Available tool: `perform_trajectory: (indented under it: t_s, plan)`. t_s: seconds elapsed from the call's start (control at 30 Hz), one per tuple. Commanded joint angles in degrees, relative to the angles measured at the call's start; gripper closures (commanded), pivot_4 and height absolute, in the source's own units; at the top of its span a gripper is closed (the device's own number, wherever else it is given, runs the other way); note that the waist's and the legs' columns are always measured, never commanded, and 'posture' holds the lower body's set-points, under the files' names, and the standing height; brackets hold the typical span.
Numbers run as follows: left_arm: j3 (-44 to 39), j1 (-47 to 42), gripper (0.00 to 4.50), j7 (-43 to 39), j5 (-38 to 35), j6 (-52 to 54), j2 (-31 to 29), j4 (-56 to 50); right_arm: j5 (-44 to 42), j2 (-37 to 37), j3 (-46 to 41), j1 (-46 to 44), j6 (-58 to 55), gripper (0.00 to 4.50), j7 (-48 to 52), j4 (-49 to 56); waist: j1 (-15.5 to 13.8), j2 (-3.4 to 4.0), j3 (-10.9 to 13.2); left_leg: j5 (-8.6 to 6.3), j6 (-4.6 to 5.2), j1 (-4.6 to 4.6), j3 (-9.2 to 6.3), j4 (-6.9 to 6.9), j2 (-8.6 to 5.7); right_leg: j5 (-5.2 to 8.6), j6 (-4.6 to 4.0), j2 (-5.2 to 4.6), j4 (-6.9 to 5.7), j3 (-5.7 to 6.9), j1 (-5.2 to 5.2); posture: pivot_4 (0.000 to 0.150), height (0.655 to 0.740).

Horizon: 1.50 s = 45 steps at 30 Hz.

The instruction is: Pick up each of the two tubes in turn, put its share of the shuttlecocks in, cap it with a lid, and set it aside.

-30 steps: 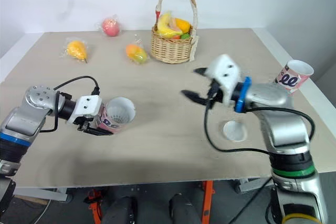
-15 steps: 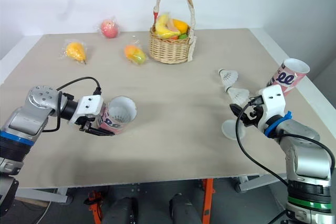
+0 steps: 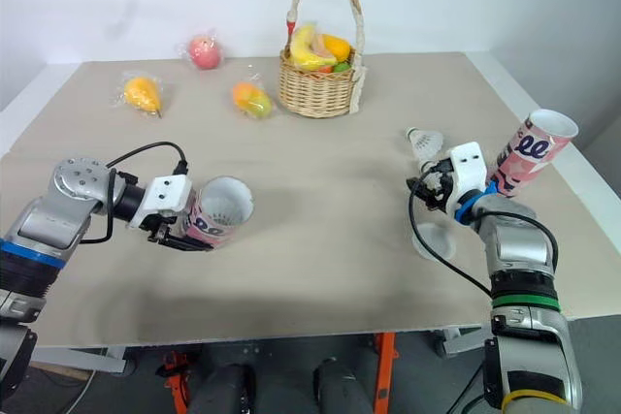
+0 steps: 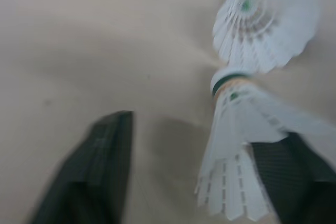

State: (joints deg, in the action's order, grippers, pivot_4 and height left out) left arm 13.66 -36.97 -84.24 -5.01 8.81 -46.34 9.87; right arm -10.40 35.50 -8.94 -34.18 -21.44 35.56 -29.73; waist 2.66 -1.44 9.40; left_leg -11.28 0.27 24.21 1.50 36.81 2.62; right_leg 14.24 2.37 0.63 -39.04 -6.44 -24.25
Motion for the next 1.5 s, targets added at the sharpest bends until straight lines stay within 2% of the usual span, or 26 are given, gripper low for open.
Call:
perform_trajectory:
  t_s: [0.03,0.13,0.27,0.4,0.5,0.6,0.73,0.87,1.27,1.37,1.47,1.5]
  plan:
    - [-0.67,0.89,1.59,0.17,-0.22,0.46,-1.29,-1.97,-0.62,1.4,-1.45,-0.35,2.23,2.81,1.3,-0.13,0.04,0.0,0.0,-0.01,0.0,0.0,0.0,-0.01,0.0,0.01,-0.02,0.0,0.0,-0.01,0.0,0.15,0.74]
    - [-0.75,1.34,1.59,0.34,-0.35,0.75,-1.56,-2.57,-0.98,2.23,-2.09,1.2,2.29,4.38,1.71,1.89,0.06,0.01,0.0,-0.02,0.01,0.0,-0.01,-0.05,0.0,0.02,-0.07,0.0,0.01,0.0,-0.02,0.15,0.74]
    - [-0.48,1.09,1.59,0.4,-0.37,0.78,-1.4,-2.54,-3.48,4.42,-4.25,4.28,-0.18,4.45,2.6,13.15,0.05,0.04,0.02,-0.02,0.01,-0.01,-0.03,-0.07,0.02,0.05,-0.06,0.02,0.0,0.03,-0.03,0.15,0.74]
    - [-0.2,0.77,1.59,0.25,-0.32,0.53,-1.17,-2.22,-9.64,7.03,-4.37,7.5,-4.0,4.45,8.64,30.56,0.11,0.17,0.08,-0.02,0.01,-0.01,-0.03,-0.06,0.02,0.12,0.1,0.03,-0.01,0.02,-0.04,0.15,0.74]
    - [-0.03,0.55,1.59,0.05,-0.29,0.3,-1.06,-1.93,-14.33,10.33,0.91,10.55,-3.77,4.45,17.36,48.54,0.06,0.18,0.08,-0.02,0.01,-0.04,-0.1,-0.08,0.07,0.14,0.07,0.09,-0.02,0.06,-0.02,0.15,0.74]
    - [0.13,0.28,1.59,-0.09,-0.17,0.1,-0.85,-1.58,-13.05,11.84,9.34,7.99,-2.28,4.45,22.48,56.87,0.07,0.14,0.06,-0.02,0.0,-0.07,-0.14,-0.1,0.11,0.16,0.04,0.12,-0.02,0.11,-0.02,0.15,0.74]
    - [0.5,-0.41,1.59,-0.06,0.15,-0.14,-0.33,-0.87,-6.66,10.07,18.62,-1.15,1.12,4.45,24.91,54.75,0.06,0.15,0.11,-0.02,0.0,0.02,-0.05,0.16,0.09,0.06,0.08,0.05,-0.02,0.1,-0.03,0.15,0.74]
    - [0.44,-0.6,1.59,0.18,0.18,-0.03,0.17,-0.89,-3.41,6.84,23.63,-9.0,4.86,4.45,27.69,50.04,-0.02,0.1,0.12,-0.02,0.0,0.12,0.02,0.47,0.14,0.06,-0.11,0.03,-0.02,0.09,-0.04,0.15,0.74]
    - [0.04,0.67,1.59,0.21,-0.07,1.04,-0.55,-2.27,6.83,0.54,33.42,-19.37,16.89,4.45,35.07,39.9,-0.05,0.08,0.12,-0.05,-0.01,0.15,0.0,0.44,0.17,0.0,-0.02,0.05,-0.05,0.14,-0.09,0.15,0.74]
    - [-0.05,0.74,1.59,0.34,-0.05,1.2,-0.66,-2.38,7.09,-1.42,33.91,-21.85,15.54,3.57,36.11,37.85,-0.05,0.08,0.12,-0.05,-0.01,0.14,-0.01,0.46,0.22,-0.01,-0.09,0.08,-0.07,0.18,-0.09,0.15,0.74]
    - [-0.05,0.61,1.59,0.41,-0.07,1.4,-0.61,-2.33,1.96,-1.58,31.29,-22.67,11.8,1.97,39.21,39.71,-0.06,0.08,0.12,-0.05,-0.01,0.12,0.01,0.47,0.25,0.02,-0.2,0.08,-0.08,0.2,-0.08,0.15,0.74]
    - [-0.05,0.59,1.59,0.44,-0.08,1.49,-0.59,-2.36,-0.14,-1.29,30.03,-22.63,10.44,1.83,40.16,40.71,-0.06,0.08,0.12,-0.05,-0.01,0.12,0.01,0.47,0.25,0.01,-0.19,0.08,-0.08,0.2,-0.08,0.15,0.74]
